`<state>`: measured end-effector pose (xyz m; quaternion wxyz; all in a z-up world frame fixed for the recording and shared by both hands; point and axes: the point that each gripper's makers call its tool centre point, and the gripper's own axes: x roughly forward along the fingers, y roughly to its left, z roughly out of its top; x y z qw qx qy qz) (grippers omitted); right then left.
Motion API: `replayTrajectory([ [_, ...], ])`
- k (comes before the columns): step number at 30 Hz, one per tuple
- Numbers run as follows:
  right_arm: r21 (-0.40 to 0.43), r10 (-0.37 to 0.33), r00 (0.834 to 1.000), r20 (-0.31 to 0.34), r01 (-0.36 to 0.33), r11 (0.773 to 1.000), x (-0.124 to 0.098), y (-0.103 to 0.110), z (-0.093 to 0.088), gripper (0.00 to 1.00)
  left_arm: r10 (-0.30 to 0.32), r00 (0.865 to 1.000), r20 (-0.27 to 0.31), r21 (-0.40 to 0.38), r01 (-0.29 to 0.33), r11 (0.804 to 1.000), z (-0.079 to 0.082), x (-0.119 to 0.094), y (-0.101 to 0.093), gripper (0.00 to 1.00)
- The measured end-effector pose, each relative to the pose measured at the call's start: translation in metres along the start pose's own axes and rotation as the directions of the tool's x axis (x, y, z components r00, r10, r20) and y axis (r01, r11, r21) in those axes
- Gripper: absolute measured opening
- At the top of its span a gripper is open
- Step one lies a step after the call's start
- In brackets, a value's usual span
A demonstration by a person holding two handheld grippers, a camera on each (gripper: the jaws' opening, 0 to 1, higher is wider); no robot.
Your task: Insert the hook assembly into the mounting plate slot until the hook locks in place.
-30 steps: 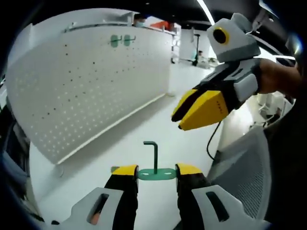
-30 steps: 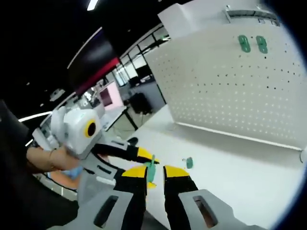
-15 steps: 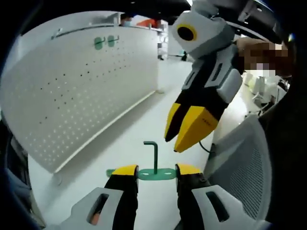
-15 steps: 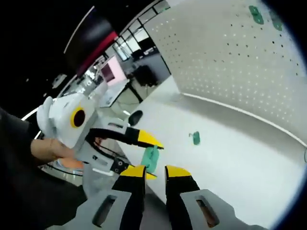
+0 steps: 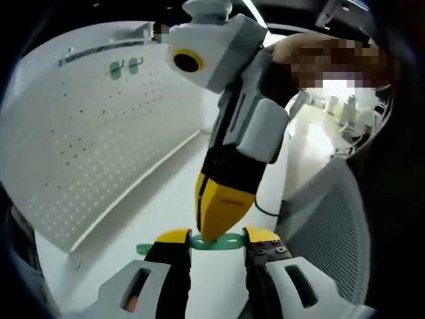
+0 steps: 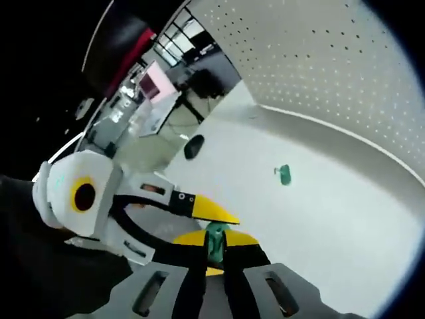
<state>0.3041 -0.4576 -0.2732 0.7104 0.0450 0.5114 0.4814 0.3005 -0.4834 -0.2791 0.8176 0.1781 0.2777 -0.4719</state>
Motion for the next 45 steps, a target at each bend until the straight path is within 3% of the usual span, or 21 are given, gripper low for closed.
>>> replayTrajectory([
  [1,0.006,0.000,1.000,-0.029,0.000,1.000,0.000,0.001,-0.005,0.05,-0.002,1.000,0.000,0.003,0.002,1.000,0.000,0.000,-0.001,0.30],
  [6,0.006,0.000,0.999,-0.039,0.000,1.000,-0.001,-0.001,-0.006,0.03,-0.028,1.000,-0.001,0.049,0.028,0.998,0.001,0.001,-0.006,0.30],
  [7,0.038,0.010,0.999,-0.051,-0.008,0.999,-0.001,0.000,-0.008,0.03,-0.030,1.000,-0.008,0.065,0.031,0.997,0.000,0.001,-0.006,0.30],
  [15,0.060,0.017,0.993,-0.120,-0.010,0.998,0.002,0.000,-0.020,0.02,-0.022,0.998,-0.067,0.163,0.033,0.986,-0.006,0.005,-0.011,0.30],
  [23,0.142,0.051,0.996,-0.078,-0.039,0.989,0.004,-0.001,-0.020,0.00,-0.022,0.997,-0.075,0.163,0.034,0.986,-0.009,0.003,-0.009,0.31],
  [26,0.141,0.047,0.997,-0.056,-0.039,0.989,0.005,-0.001,-0.020,0.00,-0.015,0.997,-0.077,0.170,0.028,0.985,-0.010,0.003,-0.008,0.32],
  [29,0.091,0.043,0.998,-0.051,-0.038,0.995,0.005,0.000,-0.022,0.00,-0.038,0.995,-0.089,0.106,0.047,0.993,-0.013,0.005,-0.010,0.33],
  [33,0.010,0.003,0.999,-0.047,-0.002,1.000,0.004,-0.004,-0.023,0.00,-0.009,0.995,-0.096,0.102,0.019,0.995,-0.017,0.010,-0.008,0.55],
  [35,0.004,0.001,0.999,-0.042,-0.001,1.000,0.003,-0.002,-0.024,0.00,-0.007,0.997,-0.074,0.056,0.011,0.998,-0.014,0.011,-0.008,0.64],
  [38,-0.024,-0.007,1.000,-0.016,0.007,1.000,0.001,-0.003,-0.020,0.00,-0.036,0.999,-0.027,-0.047,0.035,0.998,-0.006,0.009,-0.010,0.70],
  [45,-0.070,-0.024,0.998,0.056,0.028,0.997,-0.007,-0.005,-0.006,0.00,-0.037,0.999,0.034,-0.139,0.042,0.989,0.003,0.003,-0.005,0.89],
])
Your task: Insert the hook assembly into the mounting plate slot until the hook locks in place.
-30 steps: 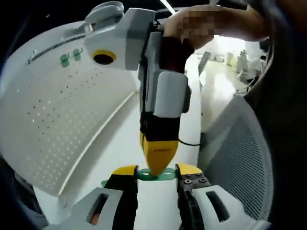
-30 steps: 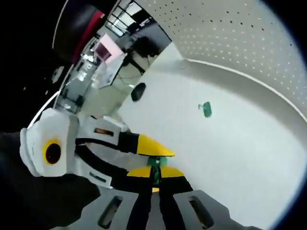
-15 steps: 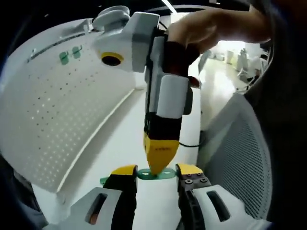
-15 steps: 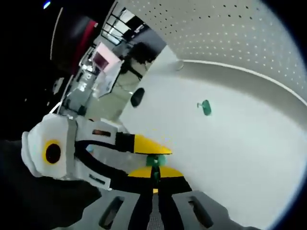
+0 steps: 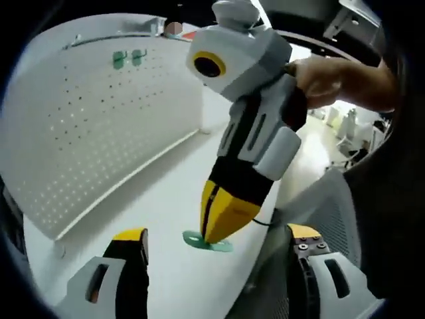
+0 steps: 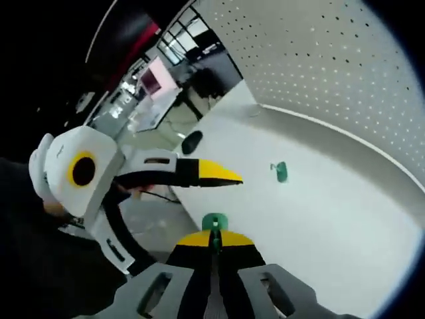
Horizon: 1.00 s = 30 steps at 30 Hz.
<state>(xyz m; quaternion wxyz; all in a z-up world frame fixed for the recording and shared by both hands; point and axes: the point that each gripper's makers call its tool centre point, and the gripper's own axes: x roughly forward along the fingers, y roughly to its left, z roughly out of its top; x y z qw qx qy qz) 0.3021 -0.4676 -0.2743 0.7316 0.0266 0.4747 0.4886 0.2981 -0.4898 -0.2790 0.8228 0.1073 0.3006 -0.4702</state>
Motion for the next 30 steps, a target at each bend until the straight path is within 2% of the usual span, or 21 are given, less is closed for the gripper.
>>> replayTrajectory([
  [1,-0.009,0.001,1.000,0.012,-0.001,1.000,-0.001,0.001,0.003,0.00,-0.008,1.000,0.002,-0.034,0.008,0.999,0.000,-0.001,0.000,0.89],
  [3,-0.033,-0.001,1.000,0.029,0.002,0.999,-0.003,0.001,0.006,0.00,-0.016,0.999,-0.035,-0.099,0.012,0.995,-0.008,-0.001,0.000,0.88],
  [4,-0.054,-0.015,0.999,0.038,0.017,0.998,-0.003,-0.001,0.008,0.00,-0.016,0.999,-0.030,-0.114,0.013,0.993,-0.007,-0.001,0.000,0.89],
  [8,-0.079,-0.023,0.998,0.063,0.028,0.996,-0.006,0.001,0.012,0.00,0.005,1.000,0.012,-0.165,-0.003,0.986,-0.002,-0.004,0.005,1.00],
  [16,-0.092,-0.040,0.993,0.112,0.051,0.994,-0.012,-0.001,0.020,0.00,0.019,0.997,0.072,-0.258,0.000,0.966,0.008,-0.016,0.010,1.00],
  [18,-0.124,-0.056,0.990,0.130,0.072,0.990,-0.014,-0.004,0.023,0.00,0.029,0.996,0.083,-0.267,-0.006,0.964,0.010,-0.019,0.011,1.00],
  [19,-0.146,-0.076,0.987,0.143,0.097,0.984,-0.016,-0.007,0.024,0.00,0.038,0.995,0.096,-0.276,-0.010,0.961,0.013,-0.021,0.012,1.00],
  [23,-0.137,-0.100,0.973,0.206,0.130,0.982,-0.022,-0.011,0.032,0.00,0.078,0.987,0.144,-0.310,-0.029,0.950,0.021,-0.030,0.018,1.00],
  [27,-0.125,-0.162,0.930,0.330,0.213,0.969,-0.038,-0.024,0.055,0.00,0.132,0.975,0.180,-0.353,-0.061,0.933,0.028,-0.041,0.028,1.00],
  [28,-0.117,-0.179,0.915,0.361,0.234,0.965,-0.044,-0.028,0.062,0.00,0.143,0.971,0.190,-0.384,-0.061,0.921,0.030,-0.045,0.031,1.00],
  [30,-0.096,-0.224,0.874,0.432,0.292,0.952,-0.060,-0.039,0.079,0.00,0.165,0.963,0.213,-0.429,-0.060,0.901,0.036,-0.053,0.037,1.00],
])
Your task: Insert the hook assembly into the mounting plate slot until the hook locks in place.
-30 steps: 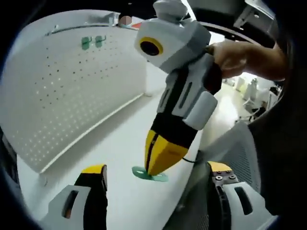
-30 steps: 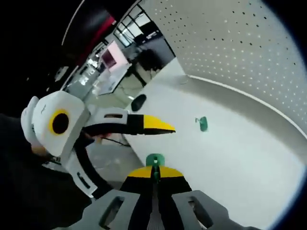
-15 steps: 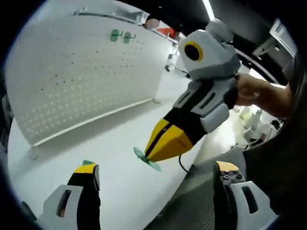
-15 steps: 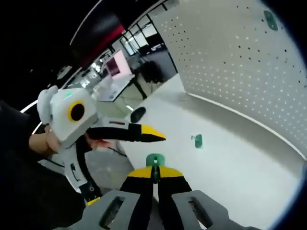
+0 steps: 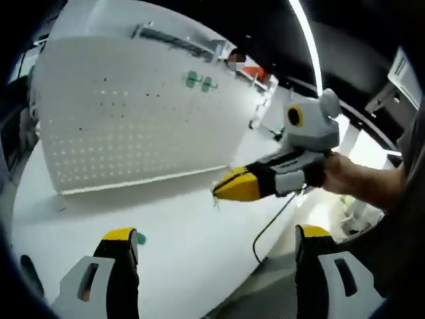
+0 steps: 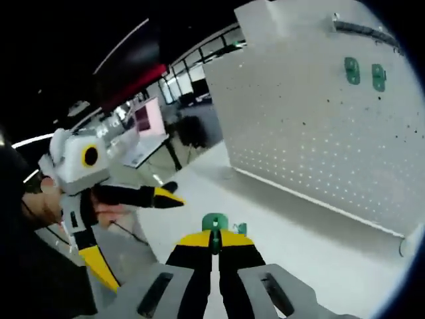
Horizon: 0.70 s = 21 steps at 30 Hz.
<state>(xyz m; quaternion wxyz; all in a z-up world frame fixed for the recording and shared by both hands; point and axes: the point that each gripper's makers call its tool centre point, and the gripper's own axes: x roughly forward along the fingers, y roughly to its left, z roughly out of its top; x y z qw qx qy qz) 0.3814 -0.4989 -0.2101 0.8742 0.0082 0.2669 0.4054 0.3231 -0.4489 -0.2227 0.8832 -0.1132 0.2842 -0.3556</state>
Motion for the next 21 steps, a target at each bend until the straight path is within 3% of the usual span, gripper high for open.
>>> replayTrajectory([
  [4,-0.041,-0.101,0.988,0.120,0.107,0.993,-0.012,-0.025,0.034,0.00,0.039,0.998,0.044,-0.001,-0.039,0.999,0.016,-0.012,0.008,1.00],
  [7,-0.094,-0.171,0.965,0.200,0.193,0.977,-0.023,-0.041,0.056,0.00,0.072,0.996,0.061,0.014,-0.073,0.997,0.025,-0.018,0.014,1.00],
  [11,-0.107,-0.244,0.923,0.297,0.286,0.952,-0.037,-0.059,0.082,0.00,0.081,0.995,0.063,0.025,-0.083,0.996,0.030,-0.021,0.017,1.00],
  [13,-0.121,-0.282,0.891,0.357,0.343,0.931,-0.046,-0.071,0.096,0.00,0.085,0.994,0.066,0.022,-0.087,0.996,0.031,-0.022,0.018,1.00],
  [18,-0.110,-0.354,0.839,0.413,0.432,0.895,-0.060,-0.099,0.113,0.00,0.098,0.990,0.099,0.027,-0.102,0.994,0.034,-0.027,0.019,1.00],
  [21,-0.102,-0.395,0.808,0.438,0.481,0.871,-0.067,-0.121,0.124,0.00,0.087,0.993,0.076,0.017,-0.089,0.996,0.030,-0.027,0.017,1.00],
])
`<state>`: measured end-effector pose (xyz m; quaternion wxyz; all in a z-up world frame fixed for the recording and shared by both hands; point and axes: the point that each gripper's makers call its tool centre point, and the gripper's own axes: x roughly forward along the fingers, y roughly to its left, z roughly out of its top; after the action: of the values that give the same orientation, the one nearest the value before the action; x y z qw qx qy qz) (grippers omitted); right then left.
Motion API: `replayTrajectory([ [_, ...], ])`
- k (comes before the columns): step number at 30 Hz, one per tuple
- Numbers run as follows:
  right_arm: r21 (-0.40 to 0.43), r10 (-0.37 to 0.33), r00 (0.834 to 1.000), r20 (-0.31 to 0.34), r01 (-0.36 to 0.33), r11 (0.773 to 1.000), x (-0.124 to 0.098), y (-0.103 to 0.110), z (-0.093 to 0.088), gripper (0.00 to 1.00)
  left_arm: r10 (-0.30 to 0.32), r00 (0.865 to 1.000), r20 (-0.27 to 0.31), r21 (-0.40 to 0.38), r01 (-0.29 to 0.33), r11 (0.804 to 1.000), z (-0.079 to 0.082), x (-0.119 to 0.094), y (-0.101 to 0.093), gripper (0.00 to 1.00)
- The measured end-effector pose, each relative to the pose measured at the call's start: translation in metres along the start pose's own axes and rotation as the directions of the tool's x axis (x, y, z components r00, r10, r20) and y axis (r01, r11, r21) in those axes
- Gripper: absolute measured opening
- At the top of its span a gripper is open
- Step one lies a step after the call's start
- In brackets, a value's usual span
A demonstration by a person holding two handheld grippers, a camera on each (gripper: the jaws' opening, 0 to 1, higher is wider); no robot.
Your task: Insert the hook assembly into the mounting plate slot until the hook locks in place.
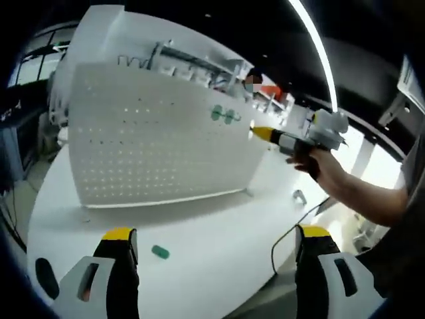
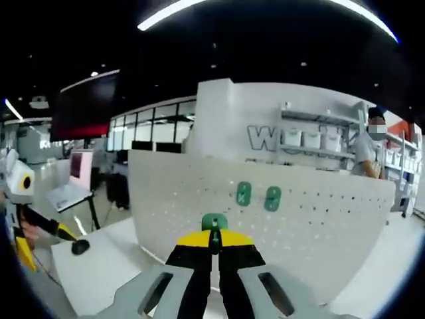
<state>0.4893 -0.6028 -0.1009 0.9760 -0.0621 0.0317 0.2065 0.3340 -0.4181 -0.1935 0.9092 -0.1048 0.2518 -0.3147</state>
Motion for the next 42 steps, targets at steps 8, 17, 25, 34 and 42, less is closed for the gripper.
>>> replayTrajectory([
  [8,-0.060,-0.132,0.988,0.081,0.137,0.989,0.017,-0.045,0.021,0.00,0.013,1.000,0.018,0.011,-0.013,1.000,0.004,-0.002,0.002,1.00],
  [17,-0.049,-0.231,0.964,0.129,0.239,0.970,0.038,-0.080,0.035,0.00,0.037,0.999,0.000,0.022,-0.037,0.999,-0.002,-0.003,0.007,1.00],
  [25,-0.043,-0.297,0.946,0.130,0.305,0.951,0.051,-0.105,0.031,0.00,0.052,0.999,0.007,0.020,-0.052,0.998,0.003,-0.005,0.013,1.00],
  [34,-0.009,-0.334,0.936,0.114,0.337,0.942,0.055,-0.122,0.023,0.00,0.090,0.996,0.006,0.052,-0.090,0.995,0.005,-0.007,0.021,1.00],
  [42,0.011,-0.332,0.935,0.128,0.334,0.943,0.057,-0.119,0.014,0.00,0.095,0.995,0.016,0.036,-0.095,0.995,0.007,-0.005,0.022,1.00],
])
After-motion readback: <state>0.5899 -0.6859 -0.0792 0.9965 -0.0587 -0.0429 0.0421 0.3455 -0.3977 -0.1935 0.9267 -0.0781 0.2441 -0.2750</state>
